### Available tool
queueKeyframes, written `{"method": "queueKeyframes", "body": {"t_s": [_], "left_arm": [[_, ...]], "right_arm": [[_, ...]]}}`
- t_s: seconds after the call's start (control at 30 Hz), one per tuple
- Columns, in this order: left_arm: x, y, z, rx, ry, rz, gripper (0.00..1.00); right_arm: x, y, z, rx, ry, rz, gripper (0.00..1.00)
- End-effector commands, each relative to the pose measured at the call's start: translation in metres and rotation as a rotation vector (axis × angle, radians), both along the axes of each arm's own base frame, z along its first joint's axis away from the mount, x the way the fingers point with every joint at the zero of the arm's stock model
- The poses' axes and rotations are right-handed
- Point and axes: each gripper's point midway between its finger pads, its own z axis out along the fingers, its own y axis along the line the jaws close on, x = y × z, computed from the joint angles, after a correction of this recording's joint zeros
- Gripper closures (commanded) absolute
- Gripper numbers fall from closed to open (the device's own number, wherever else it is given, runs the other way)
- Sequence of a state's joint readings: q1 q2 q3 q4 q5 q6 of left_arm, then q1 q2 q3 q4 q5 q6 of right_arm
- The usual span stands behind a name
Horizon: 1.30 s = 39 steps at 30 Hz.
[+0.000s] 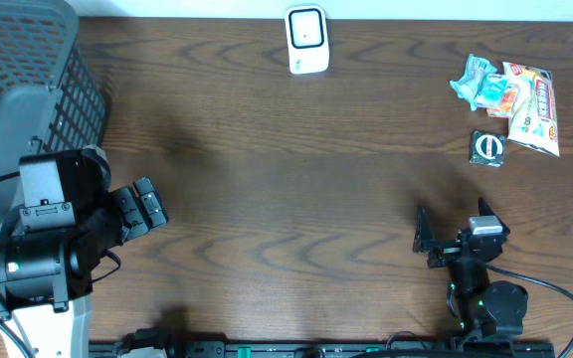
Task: Scan the item barcode
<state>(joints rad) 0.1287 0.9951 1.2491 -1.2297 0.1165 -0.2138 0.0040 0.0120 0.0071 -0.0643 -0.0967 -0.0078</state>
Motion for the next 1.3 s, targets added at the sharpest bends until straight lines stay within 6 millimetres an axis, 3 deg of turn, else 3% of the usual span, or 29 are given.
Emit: {"method": "queueKeyframes", "body": {"t_s": [0.0,1.07,1.27], "left_arm": [[0.000,0.001,-0.002,0.006,0.008,0.010,0.02],[0.000,0.001,-0.002,0.006,0.008,0.010,0.02],[-0.003,0.026,-0.001,0.144,0.022,0.061,0.02]], "right_arm": [[0.000,-0.001,-0.001,0.013,0.002,-0.006,0.01],[0.000,-0.001,-0.001,0.013,0.002,-0.006,0.01],[0.000,-0.001,-0.001,0.013,0.002,-0.006,0.01]]}}
